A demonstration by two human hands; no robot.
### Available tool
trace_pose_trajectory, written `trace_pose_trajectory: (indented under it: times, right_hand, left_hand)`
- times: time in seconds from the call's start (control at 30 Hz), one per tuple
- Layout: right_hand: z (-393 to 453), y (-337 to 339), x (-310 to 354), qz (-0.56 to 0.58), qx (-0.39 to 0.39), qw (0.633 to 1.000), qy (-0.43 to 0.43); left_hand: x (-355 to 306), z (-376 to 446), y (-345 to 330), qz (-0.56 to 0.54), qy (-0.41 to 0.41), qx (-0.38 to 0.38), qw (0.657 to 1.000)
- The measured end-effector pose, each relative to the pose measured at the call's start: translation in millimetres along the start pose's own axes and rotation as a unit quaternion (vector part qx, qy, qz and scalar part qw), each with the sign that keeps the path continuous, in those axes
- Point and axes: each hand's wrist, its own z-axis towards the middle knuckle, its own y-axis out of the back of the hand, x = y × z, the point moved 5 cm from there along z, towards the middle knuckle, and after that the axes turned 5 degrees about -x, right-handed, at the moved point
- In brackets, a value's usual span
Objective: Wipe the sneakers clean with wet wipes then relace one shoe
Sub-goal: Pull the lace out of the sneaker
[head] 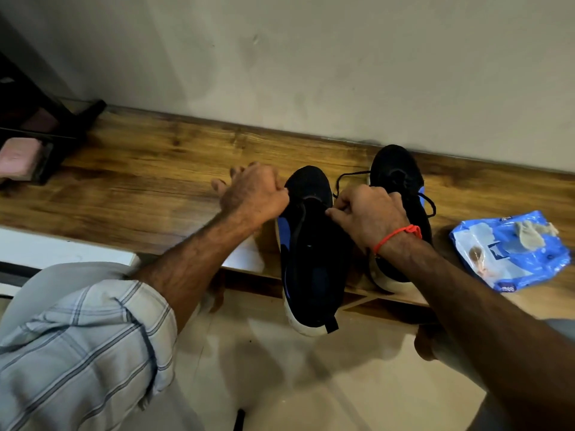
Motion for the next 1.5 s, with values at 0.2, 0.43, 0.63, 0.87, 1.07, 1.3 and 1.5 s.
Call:
trace_pose_trajectory:
  times: [0.2,0.43,0.63,0.87,1.07,1.3,1.5]
  right_hand:
    - [-1.3,1.4,3.9,0.001,-0.007,1.0,0.007]
    - [-0.7,1.6,1.2,-0.01,-0.01,1.0,-0.01]
    - [1.3,-1.4,-3.4,0.011,-0.004,1.0,-0.018]
    - [1.8,-0.4,5.1,-0.001,-0.02,1.0,0.004]
    - [-0.4,-2.2,1.5,-0.022,-0.021,1.0,0.001]
    - [1.6,-1.7,-6.3,-0.005,-0.015,1.0,-0.01]
    - [2.2,-2.1,-1.6,-0.016,-0.016,1.0,-0.004]
  left_hand:
    - [-19.0,-8.4,-6.4,-0.029,-0.14,0.008,0.99]
    - [-33.9,-17.1,-14.8,0.089,-0.21,0.004,0.974]
    - [20.9,22.3,29.9,0.167,-0.023,-0.039,0.985]
    - [-30.4,-16.9,-12.3,0.097,-0.231,0.013,0.968]
    - [-35.4,-8.6,-18.6,0.203,-0.236,0.012,0.95]
    - [31.0,30.8,49.3,0.188,-0.012,-0.134,0.973]
    - [-35.1,-16.7,-16.1,0.17,-0.286,-0.012,0.943]
